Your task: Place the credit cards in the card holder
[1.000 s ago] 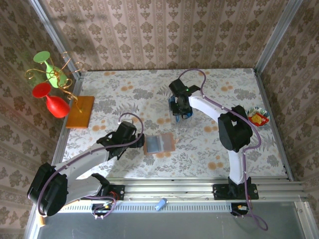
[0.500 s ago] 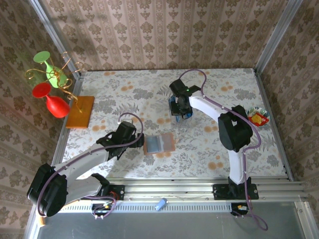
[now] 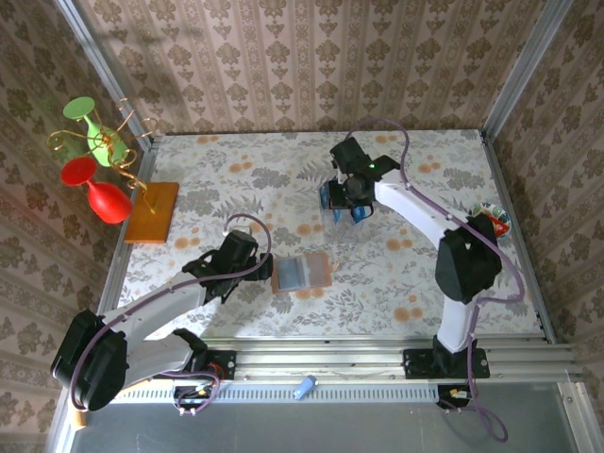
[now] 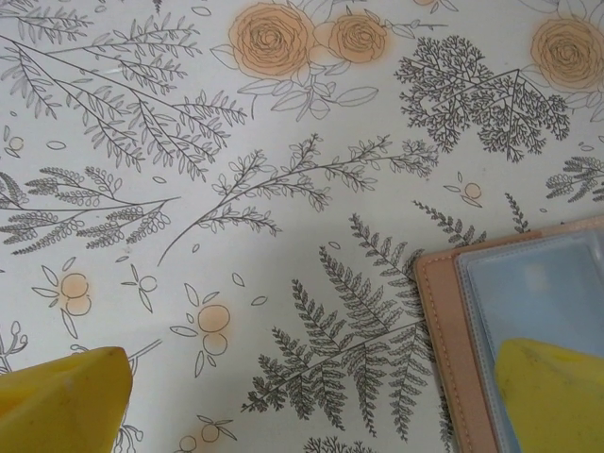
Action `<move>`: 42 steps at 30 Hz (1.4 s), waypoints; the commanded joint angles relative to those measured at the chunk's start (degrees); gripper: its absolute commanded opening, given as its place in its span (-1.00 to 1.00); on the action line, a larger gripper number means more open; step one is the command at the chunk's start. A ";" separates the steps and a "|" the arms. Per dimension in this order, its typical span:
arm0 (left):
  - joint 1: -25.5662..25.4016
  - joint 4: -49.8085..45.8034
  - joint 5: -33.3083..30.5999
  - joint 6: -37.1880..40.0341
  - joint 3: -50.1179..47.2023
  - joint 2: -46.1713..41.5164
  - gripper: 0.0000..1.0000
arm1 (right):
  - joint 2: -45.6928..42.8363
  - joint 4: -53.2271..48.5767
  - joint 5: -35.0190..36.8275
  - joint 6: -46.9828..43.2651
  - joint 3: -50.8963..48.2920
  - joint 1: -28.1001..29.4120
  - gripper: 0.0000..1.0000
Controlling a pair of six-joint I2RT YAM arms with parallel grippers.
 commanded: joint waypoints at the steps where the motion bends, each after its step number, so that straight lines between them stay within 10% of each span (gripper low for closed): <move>1: -0.50 -1.70 2.38 0.75 1.78 -0.62 1.00 | -5.40 3.74 -4.54 2.92 -5.47 1.32 -1.00; 14: -6.56 -2.18 -0.57 0.20 4.53 5.52 1.00 | -12.07 26.84 -5.76 15.62 -30.88 13.26 -1.00; 42: -9.11 3.66 -1.44 2.18 6.20 17.45 1.00 | -7.57 37.03 -4.42 19.70 -39.33 14.47 -1.00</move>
